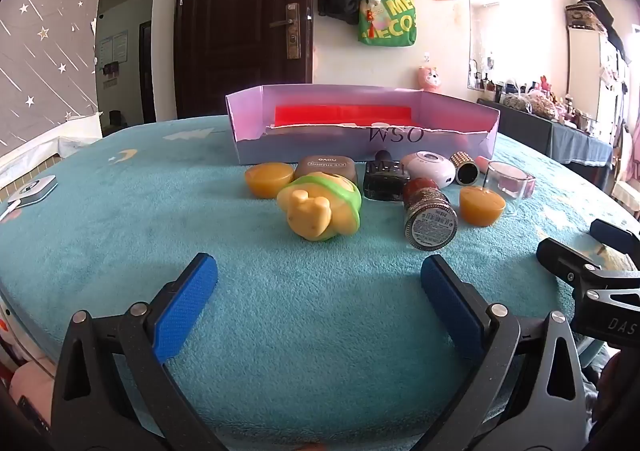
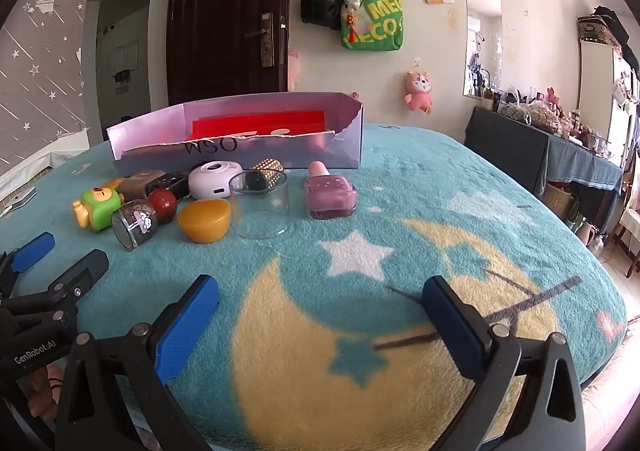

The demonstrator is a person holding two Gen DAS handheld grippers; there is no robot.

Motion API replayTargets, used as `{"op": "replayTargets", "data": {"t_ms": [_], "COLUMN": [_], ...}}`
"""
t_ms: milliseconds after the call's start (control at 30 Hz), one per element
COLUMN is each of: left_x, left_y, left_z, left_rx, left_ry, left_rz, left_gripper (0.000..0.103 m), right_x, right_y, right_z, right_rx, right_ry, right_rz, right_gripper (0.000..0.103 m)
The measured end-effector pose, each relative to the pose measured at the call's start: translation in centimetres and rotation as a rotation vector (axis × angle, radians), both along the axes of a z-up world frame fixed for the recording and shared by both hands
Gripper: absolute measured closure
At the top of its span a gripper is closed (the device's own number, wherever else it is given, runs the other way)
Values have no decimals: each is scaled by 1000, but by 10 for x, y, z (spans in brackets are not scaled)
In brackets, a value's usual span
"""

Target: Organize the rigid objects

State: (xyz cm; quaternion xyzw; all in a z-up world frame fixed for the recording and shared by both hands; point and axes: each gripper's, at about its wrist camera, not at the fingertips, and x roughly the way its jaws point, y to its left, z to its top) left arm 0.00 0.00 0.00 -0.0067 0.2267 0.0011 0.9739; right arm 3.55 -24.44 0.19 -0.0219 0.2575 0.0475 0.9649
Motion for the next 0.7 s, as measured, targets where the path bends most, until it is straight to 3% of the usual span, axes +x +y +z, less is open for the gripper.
{"op": "replayTargets", "data": {"t_ms": [700], "left_x": [0], "left_y": [0], "left_z": [0], "left_rx": [-4], "left_ry": [4], "left_rz": [0], "left_gripper": [0], "right_x": [0], "right_y": [1], "right_z": [0], "right_rx": [0], "right_ry": [2], "right_rz": [0], "right_gripper": [0]}}
